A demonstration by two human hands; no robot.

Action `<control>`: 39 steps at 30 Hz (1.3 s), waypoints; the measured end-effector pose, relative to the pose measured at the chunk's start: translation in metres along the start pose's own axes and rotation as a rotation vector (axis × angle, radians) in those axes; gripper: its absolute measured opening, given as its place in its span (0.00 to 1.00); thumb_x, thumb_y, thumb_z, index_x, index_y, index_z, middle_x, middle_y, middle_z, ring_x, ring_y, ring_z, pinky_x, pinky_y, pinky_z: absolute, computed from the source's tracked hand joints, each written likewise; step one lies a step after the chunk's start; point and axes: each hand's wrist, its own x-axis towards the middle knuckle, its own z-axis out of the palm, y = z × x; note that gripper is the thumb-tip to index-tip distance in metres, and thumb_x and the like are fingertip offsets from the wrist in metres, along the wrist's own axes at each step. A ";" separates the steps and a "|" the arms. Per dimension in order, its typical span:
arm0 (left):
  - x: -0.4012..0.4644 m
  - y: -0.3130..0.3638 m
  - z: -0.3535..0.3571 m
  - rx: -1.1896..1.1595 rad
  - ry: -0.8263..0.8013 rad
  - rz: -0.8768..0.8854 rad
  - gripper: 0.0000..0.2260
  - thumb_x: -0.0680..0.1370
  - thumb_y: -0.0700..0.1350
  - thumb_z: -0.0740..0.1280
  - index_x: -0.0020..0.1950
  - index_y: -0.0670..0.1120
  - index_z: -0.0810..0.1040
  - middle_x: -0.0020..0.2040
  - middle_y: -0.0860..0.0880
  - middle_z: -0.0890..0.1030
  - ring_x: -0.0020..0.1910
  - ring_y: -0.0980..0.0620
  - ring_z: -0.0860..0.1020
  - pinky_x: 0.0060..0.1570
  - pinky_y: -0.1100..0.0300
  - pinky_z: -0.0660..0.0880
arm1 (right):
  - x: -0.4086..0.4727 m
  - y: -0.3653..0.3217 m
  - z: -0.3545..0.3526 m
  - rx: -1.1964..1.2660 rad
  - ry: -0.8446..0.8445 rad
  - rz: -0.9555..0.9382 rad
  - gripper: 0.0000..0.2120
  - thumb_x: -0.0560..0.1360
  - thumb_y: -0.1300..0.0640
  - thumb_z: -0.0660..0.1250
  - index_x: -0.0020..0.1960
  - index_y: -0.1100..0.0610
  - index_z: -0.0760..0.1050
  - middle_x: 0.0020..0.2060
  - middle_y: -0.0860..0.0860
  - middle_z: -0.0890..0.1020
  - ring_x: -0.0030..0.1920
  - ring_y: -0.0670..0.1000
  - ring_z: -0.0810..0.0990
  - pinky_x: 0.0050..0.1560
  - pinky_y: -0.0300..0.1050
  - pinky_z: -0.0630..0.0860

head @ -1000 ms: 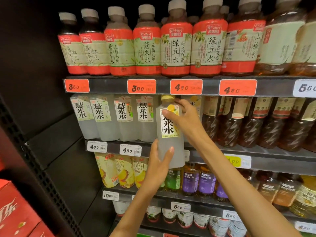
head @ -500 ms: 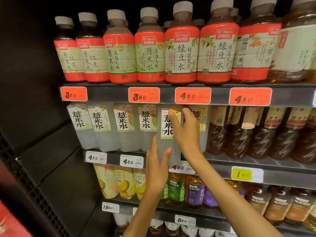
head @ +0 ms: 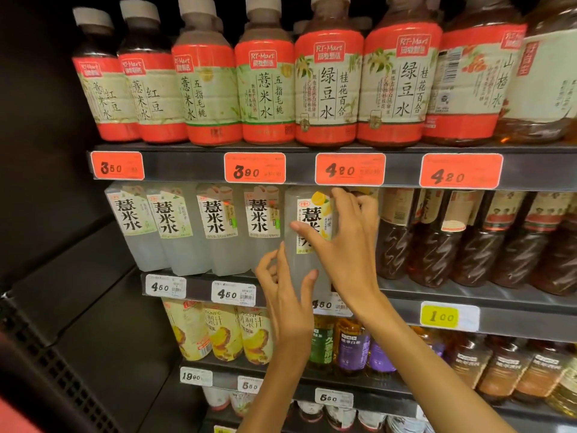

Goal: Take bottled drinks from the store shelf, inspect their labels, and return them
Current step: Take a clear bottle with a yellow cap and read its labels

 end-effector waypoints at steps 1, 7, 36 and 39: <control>-0.001 0.002 0.001 -0.013 0.006 -0.015 0.28 0.76 0.48 0.62 0.74 0.42 0.61 0.63 0.45 0.63 0.62 0.58 0.64 0.61 0.78 0.59 | 0.001 0.000 0.000 0.021 0.004 0.002 0.25 0.68 0.47 0.75 0.57 0.60 0.74 0.44 0.47 0.73 0.50 0.49 0.64 0.51 0.40 0.64; -0.008 0.015 0.007 -0.024 0.049 -0.093 0.27 0.77 0.49 0.62 0.75 0.46 0.59 0.62 0.43 0.68 0.63 0.50 0.68 0.64 0.58 0.67 | 0.002 0.004 -0.003 0.112 -0.051 0.021 0.22 0.69 0.49 0.75 0.56 0.59 0.74 0.45 0.45 0.73 0.50 0.50 0.65 0.53 0.45 0.68; 0.014 0.014 0.018 0.251 0.093 -0.049 0.25 0.76 0.46 0.70 0.71 0.42 0.69 0.55 0.41 0.73 0.53 0.44 0.75 0.52 0.48 0.75 | 0.002 0.030 -0.007 -0.440 0.182 -0.241 0.16 0.70 0.57 0.73 0.54 0.63 0.77 0.48 0.59 0.79 0.54 0.56 0.65 0.50 0.50 0.61; 0.017 0.016 0.024 0.246 0.083 -0.075 0.26 0.76 0.47 0.69 0.72 0.42 0.66 0.57 0.42 0.72 0.56 0.44 0.74 0.54 0.46 0.74 | 0.010 0.039 -0.021 -0.548 0.277 -0.197 0.07 0.71 0.62 0.71 0.44 0.64 0.75 0.40 0.61 0.77 0.52 0.58 0.67 0.50 0.52 0.60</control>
